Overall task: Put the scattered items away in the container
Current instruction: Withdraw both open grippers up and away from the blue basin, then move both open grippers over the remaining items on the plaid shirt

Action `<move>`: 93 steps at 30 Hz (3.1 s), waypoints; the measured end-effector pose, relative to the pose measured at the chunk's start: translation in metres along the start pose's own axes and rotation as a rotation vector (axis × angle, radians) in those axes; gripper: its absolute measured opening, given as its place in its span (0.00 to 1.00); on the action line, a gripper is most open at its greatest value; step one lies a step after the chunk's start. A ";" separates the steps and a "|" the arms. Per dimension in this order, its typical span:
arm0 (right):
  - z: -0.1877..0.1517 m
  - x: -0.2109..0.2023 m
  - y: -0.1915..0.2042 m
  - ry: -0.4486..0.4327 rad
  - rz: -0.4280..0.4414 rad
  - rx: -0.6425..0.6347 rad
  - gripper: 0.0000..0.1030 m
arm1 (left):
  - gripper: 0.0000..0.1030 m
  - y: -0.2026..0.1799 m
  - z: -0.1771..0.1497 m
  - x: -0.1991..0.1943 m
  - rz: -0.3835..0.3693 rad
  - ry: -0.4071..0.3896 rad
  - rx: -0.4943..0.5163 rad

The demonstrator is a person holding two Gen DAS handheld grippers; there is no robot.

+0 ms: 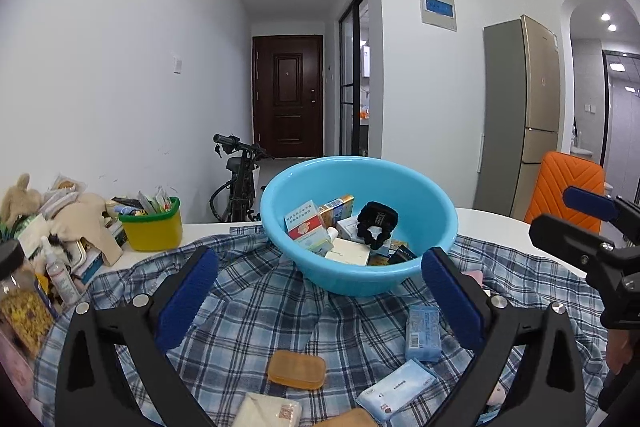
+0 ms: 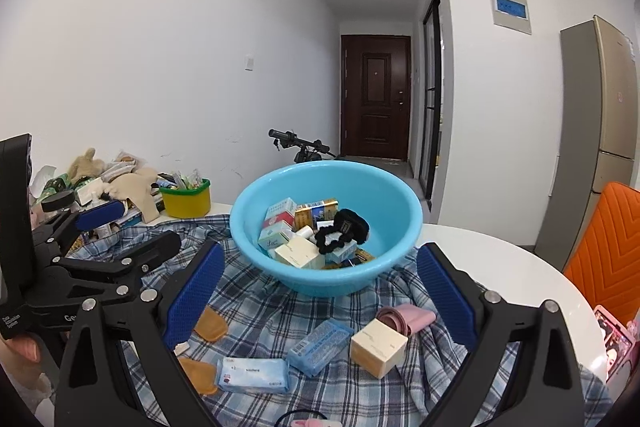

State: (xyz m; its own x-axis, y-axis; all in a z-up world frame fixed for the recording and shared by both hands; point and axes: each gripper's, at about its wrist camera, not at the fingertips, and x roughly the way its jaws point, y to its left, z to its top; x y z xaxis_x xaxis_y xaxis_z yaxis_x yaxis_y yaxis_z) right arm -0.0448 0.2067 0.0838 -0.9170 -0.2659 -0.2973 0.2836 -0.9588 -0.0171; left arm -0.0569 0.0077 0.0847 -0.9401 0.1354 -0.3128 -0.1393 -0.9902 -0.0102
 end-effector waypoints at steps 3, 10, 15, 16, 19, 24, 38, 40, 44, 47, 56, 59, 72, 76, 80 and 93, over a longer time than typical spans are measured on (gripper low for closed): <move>-0.011 0.000 0.001 0.007 -0.008 -0.005 0.93 | 1.00 0.000 -0.010 0.003 -0.008 0.035 -0.006; -0.037 -0.004 -0.001 -0.012 -0.023 0.014 0.93 | 1.00 -0.002 -0.038 0.005 0.005 0.061 -0.017; -0.054 -0.001 0.000 0.001 -0.045 -0.005 0.93 | 1.00 -0.005 -0.054 0.006 0.006 0.077 -0.023; -0.058 -0.002 0.000 -0.003 -0.052 -0.008 0.93 | 1.00 -0.007 -0.056 0.005 0.012 0.071 -0.018; -0.066 -0.004 0.001 -0.034 -0.090 -0.017 0.93 | 1.00 -0.009 -0.063 0.004 0.008 0.084 -0.007; -0.076 -0.008 0.005 -0.066 -0.109 -0.031 0.93 | 1.00 -0.007 -0.074 0.002 0.009 0.080 -0.032; -0.090 -0.002 -0.003 -0.073 -0.128 0.010 0.93 | 1.00 -0.012 -0.084 -0.001 0.030 0.041 -0.032; -0.092 -0.002 -0.002 -0.081 -0.128 0.001 0.93 | 1.00 -0.012 -0.085 0.000 0.036 0.037 -0.036; -0.092 -0.003 -0.002 -0.087 -0.125 0.001 0.93 | 1.00 -0.010 -0.089 -0.001 0.047 0.026 -0.045; -0.092 0.000 -0.003 -0.074 -0.123 0.002 0.95 | 1.00 -0.010 -0.091 -0.004 0.054 0.012 -0.043; -0.096 0.013 -0.014 -0.009 -0.134 0.057 1.00 | 1.00 -0.013 -0.092 -0.012 0.085 -0.031 -0.028; -0.096 0.015 -0.011 0.003 -0.136 0.044 1.00 | 1.00 -0.013 -0.092 -0.012 0.096 -0.032 -0.033; -0.096 0.014 -0.014 0.001 -0.140 0.061 1.00 | 1.00 -0.011 -0.091 -0.007 0.158 -0.008 -0.046; -0.096 0.014 -0.014 0.001 -0.139 0.062 1.00 | 1.00 -0.008 -0.093 -0.007 0.162 -0.011 -0.064; -0.096 0.014 -0.014 0.001 -0.139 0.062 1.00 | 1.00 -0.011 -0.093 -0.010 0.151 -0.029 -0.046; -0.095 0.014 -0.014 0.003 -0.139 0.062 1.00 | 1.00 -0.011 -0.093 -0.010 0.152 -0.024 -0.050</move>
State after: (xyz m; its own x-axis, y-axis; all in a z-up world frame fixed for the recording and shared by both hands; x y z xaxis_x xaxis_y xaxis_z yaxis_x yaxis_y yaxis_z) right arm -0.0346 0.2257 -0.0111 -0.9454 -0.1302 -0.2987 0.1361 -0.9907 0.0011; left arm -0.0169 0.0144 -0.0004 -0.9564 -0.0163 -0.2916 0.0207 -0.9997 -0.0121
